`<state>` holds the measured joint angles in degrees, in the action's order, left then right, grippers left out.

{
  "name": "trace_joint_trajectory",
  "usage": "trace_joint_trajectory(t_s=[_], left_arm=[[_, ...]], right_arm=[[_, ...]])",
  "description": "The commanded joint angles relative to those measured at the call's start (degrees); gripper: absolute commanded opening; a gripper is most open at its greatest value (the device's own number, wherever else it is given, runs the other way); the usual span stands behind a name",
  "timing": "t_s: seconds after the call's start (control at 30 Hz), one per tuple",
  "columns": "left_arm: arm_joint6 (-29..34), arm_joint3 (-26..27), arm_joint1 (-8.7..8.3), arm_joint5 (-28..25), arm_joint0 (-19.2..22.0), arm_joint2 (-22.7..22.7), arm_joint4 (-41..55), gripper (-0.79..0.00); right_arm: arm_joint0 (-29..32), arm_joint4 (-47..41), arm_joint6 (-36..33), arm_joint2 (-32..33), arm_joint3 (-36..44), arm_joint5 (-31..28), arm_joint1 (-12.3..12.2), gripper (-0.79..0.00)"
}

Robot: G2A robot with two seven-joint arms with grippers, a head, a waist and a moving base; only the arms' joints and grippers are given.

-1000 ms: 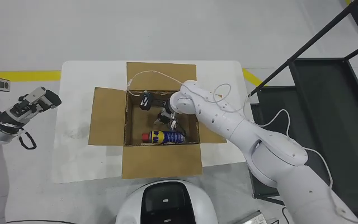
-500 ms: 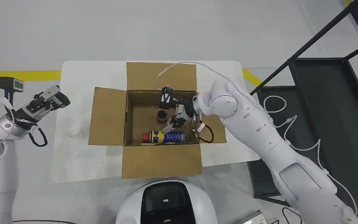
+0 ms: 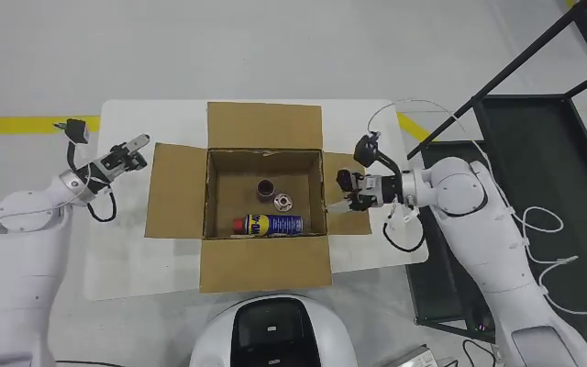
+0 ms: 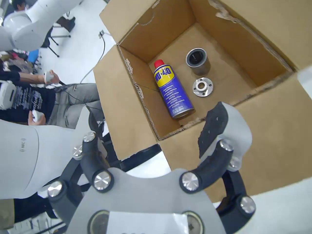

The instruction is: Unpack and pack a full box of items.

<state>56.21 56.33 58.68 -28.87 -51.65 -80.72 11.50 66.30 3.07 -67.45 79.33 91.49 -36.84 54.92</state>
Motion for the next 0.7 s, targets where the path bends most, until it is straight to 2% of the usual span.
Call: trace_joint_trajectory(t_s=[0.0, 0.13, 0.3, 0.47, 0.67], left_arm=[[2.53, -1.36, 0.41, -1.50, 1.55, 1.52, 2.55, 0.000], [6.55, -1.77, 0.72, -2.70, 3.42, 2.67, 6.24, 0.000], [11.49, 1.44, 0.86, -2.56, 4.26, 3.71, 10.17, 0.000], [13.71, 5.61, 1.09, -0.96, 5.05, 5.88, 10.29, 0.000], [12.83, 6.35, 2.48, 1.05, 7.42, 12.11, 8.17, 0.000]], right_arm=[[1.18, -2.14, 0.05, 2.92, -1.67, -0.05, -0.79, 0.000], [3.31, -3.94, 1.16, 7.26, -4.41, -1.16, -1.94, 0.000], [4.92, -5.81, 2.95, 10.05, -10.04, -1.49, -2.57, 0.000], [4.10, -6.66, 2.93, 8.59, -17.38, -1.16, -2.63, 0.000], [0.04, -6.89, 1.87, 3.48, -26.44, -0.84, -1.99, 0.000]])
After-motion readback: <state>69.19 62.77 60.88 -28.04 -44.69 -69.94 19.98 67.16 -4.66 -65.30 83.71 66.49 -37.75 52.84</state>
